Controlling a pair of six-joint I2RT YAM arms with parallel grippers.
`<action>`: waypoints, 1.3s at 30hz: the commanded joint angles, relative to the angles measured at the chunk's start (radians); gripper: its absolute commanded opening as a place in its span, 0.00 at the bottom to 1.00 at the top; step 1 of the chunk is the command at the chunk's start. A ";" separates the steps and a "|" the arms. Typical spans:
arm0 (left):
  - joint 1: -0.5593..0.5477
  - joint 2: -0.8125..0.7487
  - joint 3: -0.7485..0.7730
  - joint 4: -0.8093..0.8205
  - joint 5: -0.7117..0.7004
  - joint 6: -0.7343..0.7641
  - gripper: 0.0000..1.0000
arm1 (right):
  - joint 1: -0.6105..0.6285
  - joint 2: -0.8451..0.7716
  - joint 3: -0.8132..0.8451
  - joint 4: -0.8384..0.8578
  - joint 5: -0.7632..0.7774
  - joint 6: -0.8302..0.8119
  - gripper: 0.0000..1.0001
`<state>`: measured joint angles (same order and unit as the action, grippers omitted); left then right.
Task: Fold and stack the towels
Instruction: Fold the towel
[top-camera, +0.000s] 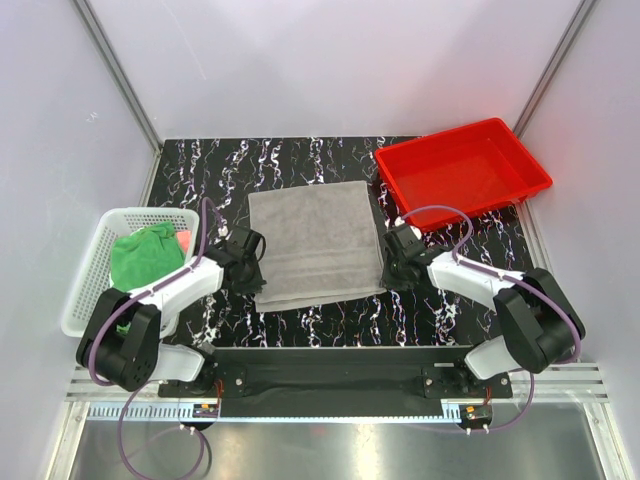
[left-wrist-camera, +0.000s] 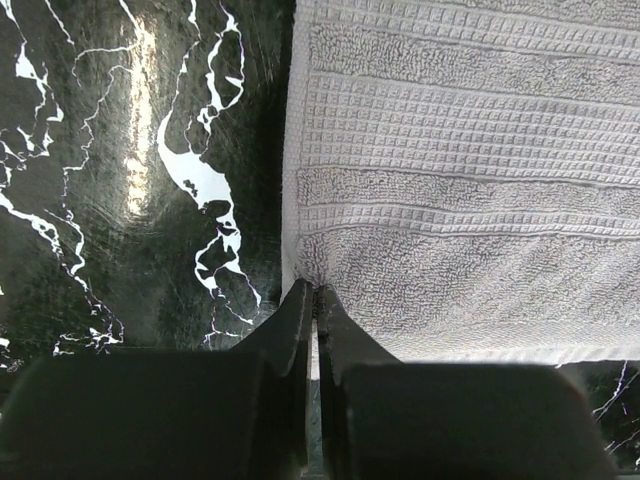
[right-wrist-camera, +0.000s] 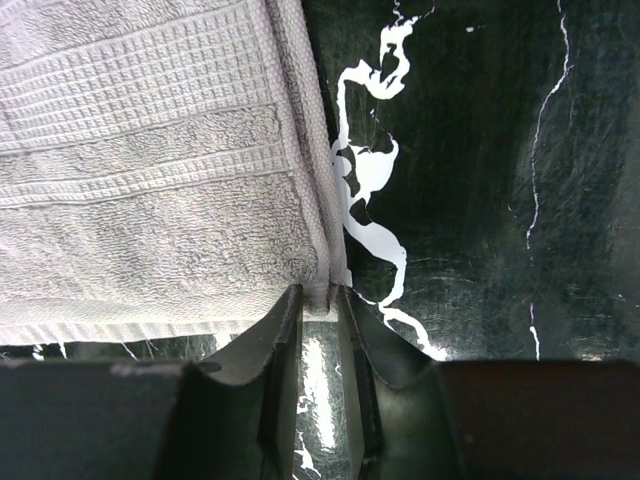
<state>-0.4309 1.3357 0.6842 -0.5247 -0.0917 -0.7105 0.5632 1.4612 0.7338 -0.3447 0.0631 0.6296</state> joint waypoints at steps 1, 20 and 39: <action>-0.003 -0.035 0.035 -0.003 -0.005 0.006 0.00 | 0.014 0.014 0.032 0.003 0.021 0.001 0.28; -0.005 -0.081 -0.018 -0.020 -0.014 -0.014 0.48 | 0.035 -0.013 0.067 -0.036 0.060 -0.010 0.29; -0.005 -0.041 -0.029 0.012 -0.009 -0.027 0.16 | 0.052 -0.024 0.076 -0.040 0.067 -0.008 0.30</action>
<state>-0.4316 1.3117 0.6327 -0.5179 -0.0872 -0.7357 0.5987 1.4708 0.7670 -0.3878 0.0967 0.6258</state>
